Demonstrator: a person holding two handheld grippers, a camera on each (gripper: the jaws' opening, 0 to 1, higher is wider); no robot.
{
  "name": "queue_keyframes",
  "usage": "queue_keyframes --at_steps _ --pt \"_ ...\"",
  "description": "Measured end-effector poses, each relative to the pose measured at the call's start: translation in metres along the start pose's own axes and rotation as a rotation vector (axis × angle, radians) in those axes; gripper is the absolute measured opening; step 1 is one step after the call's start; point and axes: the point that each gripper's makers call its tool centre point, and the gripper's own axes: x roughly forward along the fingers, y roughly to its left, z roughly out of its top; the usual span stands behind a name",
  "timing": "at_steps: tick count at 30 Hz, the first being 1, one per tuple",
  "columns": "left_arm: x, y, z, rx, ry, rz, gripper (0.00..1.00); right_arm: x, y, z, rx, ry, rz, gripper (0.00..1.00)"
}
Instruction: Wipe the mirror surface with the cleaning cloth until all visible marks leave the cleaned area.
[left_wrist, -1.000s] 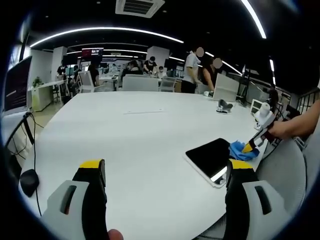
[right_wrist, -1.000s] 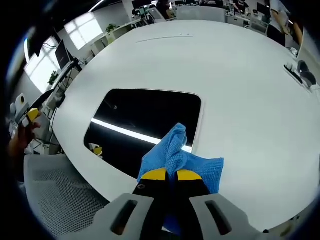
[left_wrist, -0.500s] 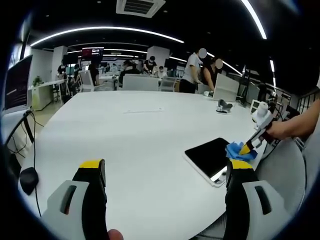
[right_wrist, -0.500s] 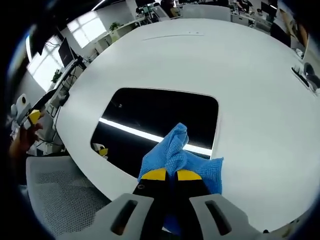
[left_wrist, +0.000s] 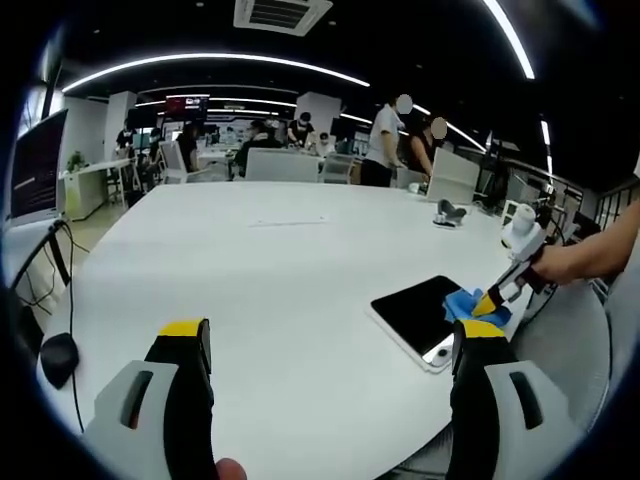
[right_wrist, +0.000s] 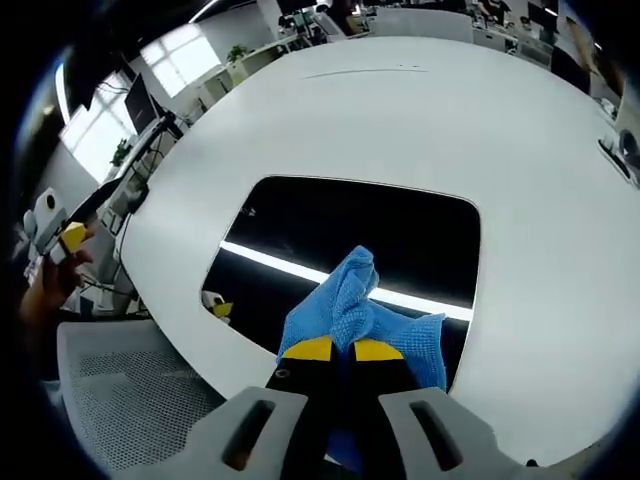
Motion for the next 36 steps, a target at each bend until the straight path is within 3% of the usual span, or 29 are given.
queue_keyframes --at_steps 21,26,36 --pt "0.002 -0.007 0.000 0.008 0.009 -0.020 0.99 0.016 0.036 0.013 -0.036 0.002 0.031 0.00" --pt "0.002 -0.008 0.000 0.025 0.022 -0.030 0.99 0.021 0.045 0.016 -0.098 0.009 0.027 0.00" --pt "0.005 -0.005 0.000 0.027 0.032 -0.028 0.99 0.030 0.068 0.023 -0.116 0.013 0.049 0.00"
